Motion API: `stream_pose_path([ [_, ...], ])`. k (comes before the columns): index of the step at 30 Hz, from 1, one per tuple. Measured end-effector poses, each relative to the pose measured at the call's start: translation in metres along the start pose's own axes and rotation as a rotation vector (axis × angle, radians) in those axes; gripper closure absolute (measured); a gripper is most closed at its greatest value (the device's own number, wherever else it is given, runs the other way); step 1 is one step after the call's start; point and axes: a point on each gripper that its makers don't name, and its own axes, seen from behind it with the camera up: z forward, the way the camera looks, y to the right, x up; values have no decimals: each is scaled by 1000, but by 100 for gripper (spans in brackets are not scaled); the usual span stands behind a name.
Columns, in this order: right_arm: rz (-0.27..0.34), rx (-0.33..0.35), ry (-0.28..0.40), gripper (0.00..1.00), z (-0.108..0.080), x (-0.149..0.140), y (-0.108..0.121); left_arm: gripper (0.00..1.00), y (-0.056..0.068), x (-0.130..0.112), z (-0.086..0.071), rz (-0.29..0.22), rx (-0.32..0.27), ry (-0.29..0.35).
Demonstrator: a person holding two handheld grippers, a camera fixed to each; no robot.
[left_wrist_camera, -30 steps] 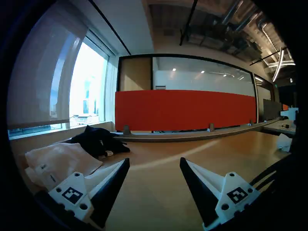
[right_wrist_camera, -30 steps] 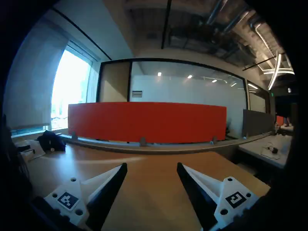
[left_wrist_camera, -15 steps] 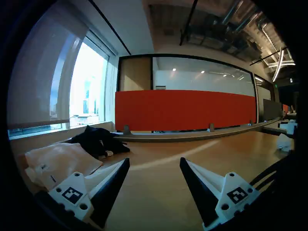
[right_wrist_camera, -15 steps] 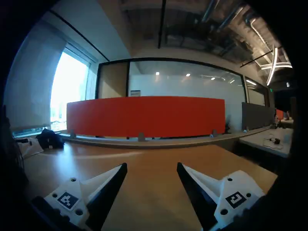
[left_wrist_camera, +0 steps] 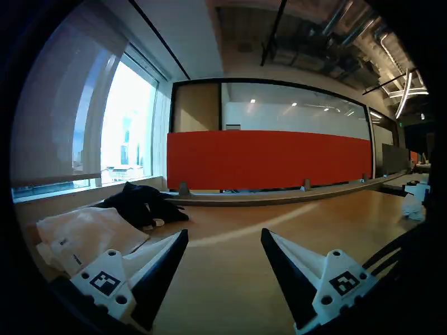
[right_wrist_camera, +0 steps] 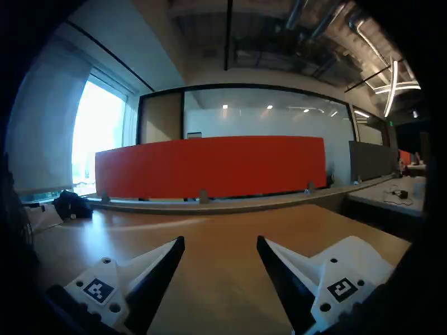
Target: Fold towel
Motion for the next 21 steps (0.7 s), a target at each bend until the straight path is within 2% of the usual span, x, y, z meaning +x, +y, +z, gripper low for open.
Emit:
stream_pose_path([
  [21, -49, 10, 5, 0, 0, -3, -8, 3, -1, 0, 0, 0, 0, 0],
])
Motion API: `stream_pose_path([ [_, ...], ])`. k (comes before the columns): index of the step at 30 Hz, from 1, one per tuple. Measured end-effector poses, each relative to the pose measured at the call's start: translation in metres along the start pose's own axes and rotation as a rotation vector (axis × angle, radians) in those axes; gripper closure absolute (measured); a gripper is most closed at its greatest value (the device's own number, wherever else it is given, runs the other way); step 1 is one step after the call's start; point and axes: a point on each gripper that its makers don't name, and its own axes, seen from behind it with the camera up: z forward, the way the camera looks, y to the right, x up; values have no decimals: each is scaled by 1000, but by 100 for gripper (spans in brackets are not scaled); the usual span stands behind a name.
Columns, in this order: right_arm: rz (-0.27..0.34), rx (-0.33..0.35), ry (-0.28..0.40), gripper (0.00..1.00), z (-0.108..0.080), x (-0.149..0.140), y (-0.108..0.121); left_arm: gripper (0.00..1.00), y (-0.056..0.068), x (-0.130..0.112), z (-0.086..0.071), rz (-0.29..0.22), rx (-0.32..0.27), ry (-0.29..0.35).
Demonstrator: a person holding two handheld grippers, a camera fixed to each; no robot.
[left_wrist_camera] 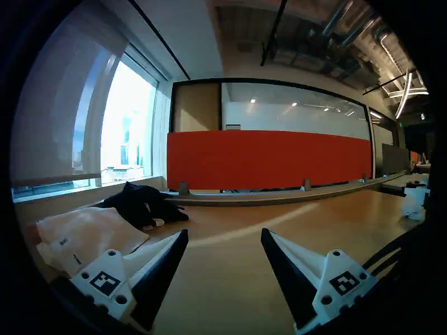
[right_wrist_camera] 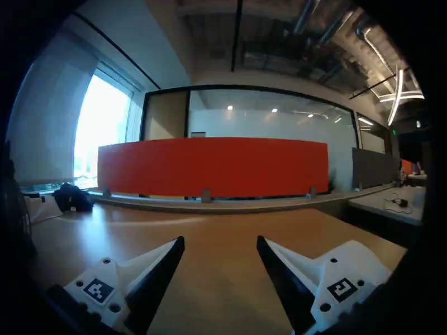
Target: Fold towel
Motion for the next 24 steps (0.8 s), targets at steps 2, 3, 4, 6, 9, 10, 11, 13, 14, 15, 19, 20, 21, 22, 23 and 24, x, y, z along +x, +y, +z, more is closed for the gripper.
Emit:
stream_pose_path([
  [2, -1, -1, 0, 0, 0, 0, 0, 3, 0, 0, 0, 0, 0, 0],
  [3, -1, -2, 0, 0, 0, 0, 0, 3, 0, 0, 0, 0, 0, 0],
  [4, -1, -2, 0, 0, 0, 0, 0, 3, 0, 0, 0, 0, 0, 0],
  [6, -1, -2, -1, 0, 1, -1, 0, 3, 0, 0, 0, 0, 0, 0],
  [9, -1, -2, -1, 0, 1, -1, 1, 3, 0, 0, 0, 0, 0, 0],
  [10, -1, -2, -1, 0, 1, -2, 1, 3, 1, 0, 0, 0, 0, 0],
  [11, -2, -3, -1, 0, 1, -2, 1, 3, 1, 0, 0, 0, 0, 0],
  [13, -2, -4, -1, 0, 1, -2, 1, 3, 1, 0, 0, 0, 0, 0],
  [14, -2, -5, -1, 0, 1, -2, 2, 3, 1, 0, 0, 0, 0, 0],
  [15, -2, -6, -1, 0, 1, -2, 2, 3, 1, 0, 0, 0, 0, 0],
  [19, -2, -5, -1, 0, 1, -2, 2, 3, 1, 0, 0, 0, 0, 0],
  [20, -2, -5, -1, 0, 1, -2, 2, 3, 1, 0, 0, 0, 0, -1],
  [21, -2, -5, -1, 0, 1, -3, 2, 3, 1, 0, 0, 0, 0, -1],
  [22, -2, -5, -1, 0, 1, -3, 2, 3, 1, 0, 0, 0, 0, -1],
  [23, -2, -5, -1, 0, 1, -3, 2, 3, 1, 0, -1, 0, 0, -1],
  [24, -2, -5, -1, 0, 1, -3, 2, 3, 1, 0, -1, 1, 0, -1],
])
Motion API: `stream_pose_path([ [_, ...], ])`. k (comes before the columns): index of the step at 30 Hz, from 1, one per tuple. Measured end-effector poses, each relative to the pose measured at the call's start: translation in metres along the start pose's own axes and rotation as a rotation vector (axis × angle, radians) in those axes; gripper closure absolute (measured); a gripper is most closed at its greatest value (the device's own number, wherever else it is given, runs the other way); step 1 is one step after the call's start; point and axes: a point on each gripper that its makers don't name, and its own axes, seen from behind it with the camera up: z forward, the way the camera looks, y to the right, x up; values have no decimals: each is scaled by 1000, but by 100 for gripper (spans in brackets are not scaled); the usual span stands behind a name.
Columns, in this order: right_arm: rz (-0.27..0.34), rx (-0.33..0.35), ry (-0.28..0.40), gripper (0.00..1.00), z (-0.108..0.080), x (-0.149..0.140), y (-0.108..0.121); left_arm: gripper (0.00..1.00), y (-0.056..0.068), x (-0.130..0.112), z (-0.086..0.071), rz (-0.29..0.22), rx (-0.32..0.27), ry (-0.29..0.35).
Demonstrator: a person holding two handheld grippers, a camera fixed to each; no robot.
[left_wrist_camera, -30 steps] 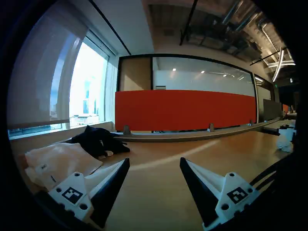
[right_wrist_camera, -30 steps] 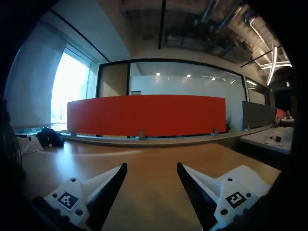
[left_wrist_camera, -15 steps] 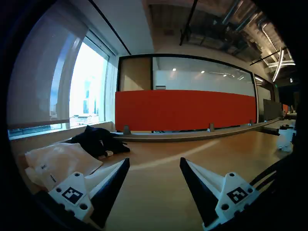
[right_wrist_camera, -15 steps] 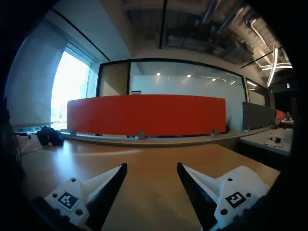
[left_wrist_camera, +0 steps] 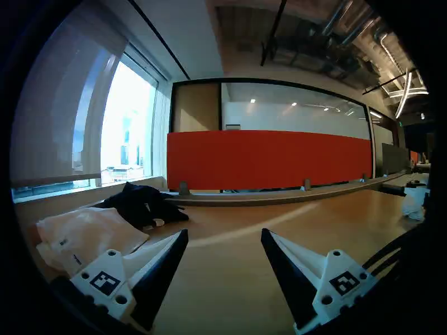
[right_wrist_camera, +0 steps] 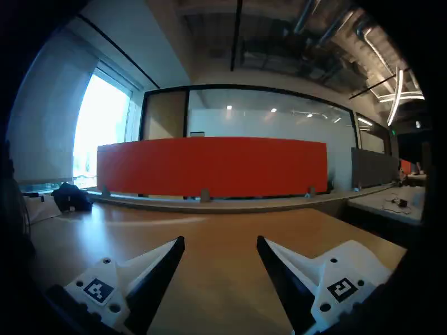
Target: Fold towel
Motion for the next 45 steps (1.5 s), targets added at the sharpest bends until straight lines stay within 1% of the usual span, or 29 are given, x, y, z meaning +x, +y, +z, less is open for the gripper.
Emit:
stream_pose_path([
  [45, 0, 0, 0, 0, 1, -2, 0, 3, -1, 8, -1, 1, -1, -3],
])
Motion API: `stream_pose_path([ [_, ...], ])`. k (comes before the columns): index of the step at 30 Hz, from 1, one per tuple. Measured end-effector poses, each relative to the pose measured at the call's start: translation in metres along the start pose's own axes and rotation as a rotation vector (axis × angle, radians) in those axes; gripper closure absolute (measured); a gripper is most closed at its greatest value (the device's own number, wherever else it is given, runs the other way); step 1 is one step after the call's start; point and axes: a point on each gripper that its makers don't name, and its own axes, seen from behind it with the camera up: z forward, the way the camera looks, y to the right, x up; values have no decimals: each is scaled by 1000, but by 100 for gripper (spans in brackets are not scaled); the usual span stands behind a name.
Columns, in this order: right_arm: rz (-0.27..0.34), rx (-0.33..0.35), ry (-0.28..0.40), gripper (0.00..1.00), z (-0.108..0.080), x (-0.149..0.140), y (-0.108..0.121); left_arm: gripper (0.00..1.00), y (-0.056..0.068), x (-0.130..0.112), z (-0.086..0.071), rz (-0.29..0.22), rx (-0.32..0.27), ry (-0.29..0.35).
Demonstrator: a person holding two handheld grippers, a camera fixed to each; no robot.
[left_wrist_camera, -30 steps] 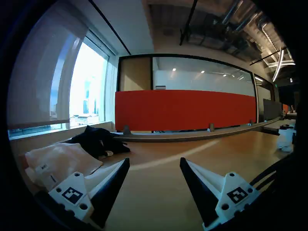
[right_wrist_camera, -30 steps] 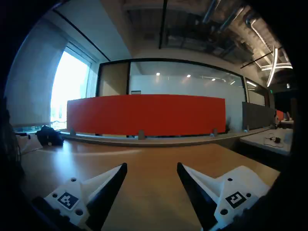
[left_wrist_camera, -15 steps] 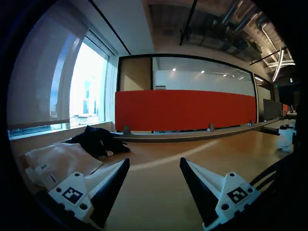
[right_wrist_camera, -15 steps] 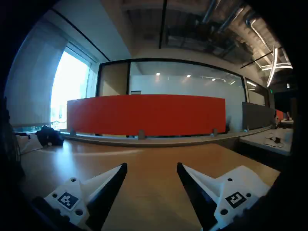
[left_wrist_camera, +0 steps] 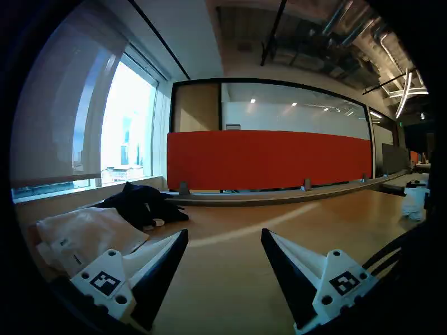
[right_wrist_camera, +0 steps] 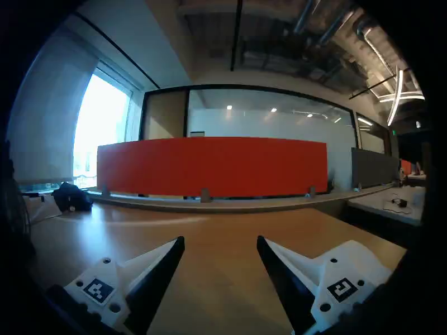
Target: Fold towel
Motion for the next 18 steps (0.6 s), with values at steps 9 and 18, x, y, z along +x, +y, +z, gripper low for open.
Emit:
stream_pose_path([
  [9, 0, 0, 0, 0, 0, 0, 0, 3, 0, 2, -1, -2, 0, -1],
  [18, 0, 0, 0, 0, 0, 1, -1, 3, -1, 4, -1, -2, -1, -2],
])
